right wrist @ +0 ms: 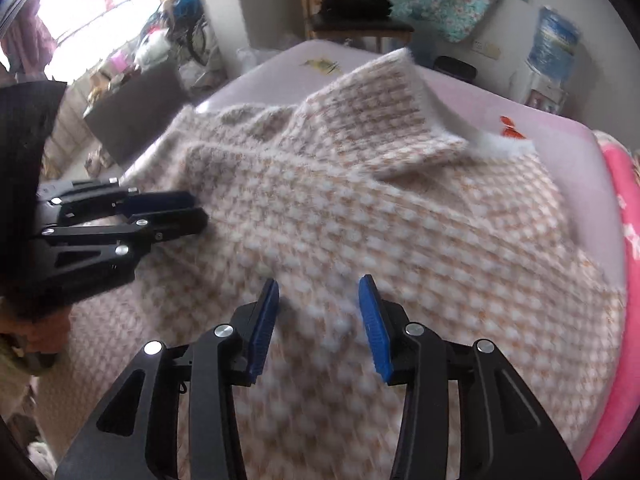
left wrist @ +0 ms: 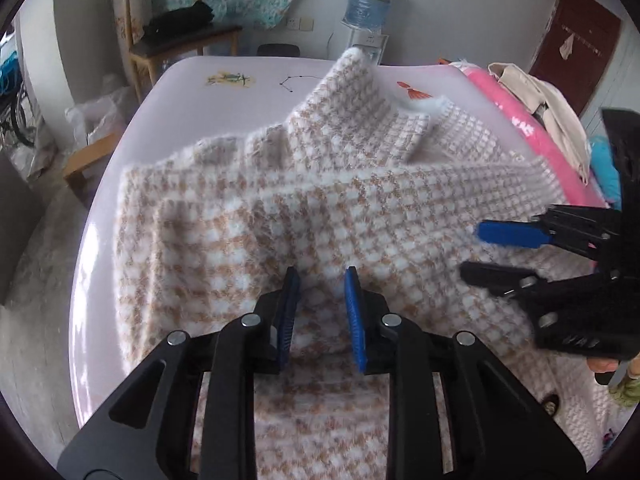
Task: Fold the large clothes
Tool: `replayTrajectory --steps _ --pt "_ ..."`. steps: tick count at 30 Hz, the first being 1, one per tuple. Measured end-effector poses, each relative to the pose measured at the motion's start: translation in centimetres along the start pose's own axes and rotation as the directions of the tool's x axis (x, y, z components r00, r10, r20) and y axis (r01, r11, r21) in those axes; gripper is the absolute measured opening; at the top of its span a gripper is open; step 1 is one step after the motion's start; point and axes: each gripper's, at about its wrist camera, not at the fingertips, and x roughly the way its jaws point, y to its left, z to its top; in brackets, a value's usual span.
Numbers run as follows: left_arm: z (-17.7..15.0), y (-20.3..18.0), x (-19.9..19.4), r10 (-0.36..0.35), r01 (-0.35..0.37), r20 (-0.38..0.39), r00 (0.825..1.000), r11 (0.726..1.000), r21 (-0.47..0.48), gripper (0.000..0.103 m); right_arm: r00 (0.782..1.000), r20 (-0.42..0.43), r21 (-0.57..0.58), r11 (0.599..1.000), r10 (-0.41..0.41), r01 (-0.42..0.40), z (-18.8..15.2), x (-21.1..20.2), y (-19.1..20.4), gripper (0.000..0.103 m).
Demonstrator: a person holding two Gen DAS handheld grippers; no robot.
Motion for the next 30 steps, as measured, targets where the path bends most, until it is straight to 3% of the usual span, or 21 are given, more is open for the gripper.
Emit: replayTrajectory --steps 3,6,7,10,13,16,19,22,25,26,30 --pt "0.0 1.3 -1.4 -0.008 0.009 0.029 1.000 0.999 -0.044 0.030 0.994 0.058 0.050 0.995 -0.094 0.092 -1.2 -2.8 -2.6 0.041" --pt "0.0 2.7 -0.9 0.050 -0.049 0.009 0.999 0.996 -0.069 0.032 0.983 0.029 0.218 0.961 -0.180 0.169 -2.6 -3.2 -7.5 0.041" --pt "-0.2 3.3 -0.5 0.035 -0.035 0.004 0.999 0.996 -0.083 0.032 0.975 0.003 0.276 0.938 -0.221 0.211 -3.4 -2.8 -9.5 0.041" --pt "-0.4 3.3 -0.6 0.024 -0.022 0.021 0.999 0.996 -0.084 0.032 0.992 0.029 0.404 0.909 -0.122 0.100 -4.6 -2.7 -12.5 0.042" --pt "-0.2 3.3 -1.8 0.015 -0.012 0.033 0.999 0.995 -0.101 0.033 0.986 0.041 0.400 0.907 -0.161 0.132 -4.7 -4.7 -11.8 0.042" --pt "-1.5 3.8 -3.5 0.046 -0.040 0.048 0.998 0.994 -0.104 0.041 0.978 0.061 0.416 0.896 -0.201 0.158 -6.5 -7.1 -11.9 0.046" --pt "-2.4 4.1 -2.6 0.054 -0.053 0.012 0.998 0.994 -0.093 0.042 0.976 -0.005 0.432 0.880 -0.216 0.197 -9.1 -5.8 -13.1 0.047" --pt "-2.2 3.6 -2.9 0.081 -0.079 0.019 0.997 0.993 -0.087 0.042 0.964 -0.003 0.397 0.884 -0.266 0.245 -8.5 -6.4 -11.7 0.047" --pt "-2.1 2.8 -4.5 0.073 -0.067 0.057 0.996 0.993 -0.095 0.043 0.976 0.064 0.379 0.909 -0.210 0.171 -8.1 -7.6 -9.9 0.048" --pt "-2.1 2.3 -4.6 0.084 -0.079 0.059 0.995 0.993 -0.082 0.047 0.976 0.067 0.368 0.914 -0.207 0.169 -8.1 -7.4 -9.3 0.049" --pt "-3.1 1.0 -2.2 0.163 -0.164 -0.021 0.986 0.986 -0.033 0.052 0.975 0.007 0.295 0.932 -0.224 0.212 -8.3 -4.0 -7.8 0.055"
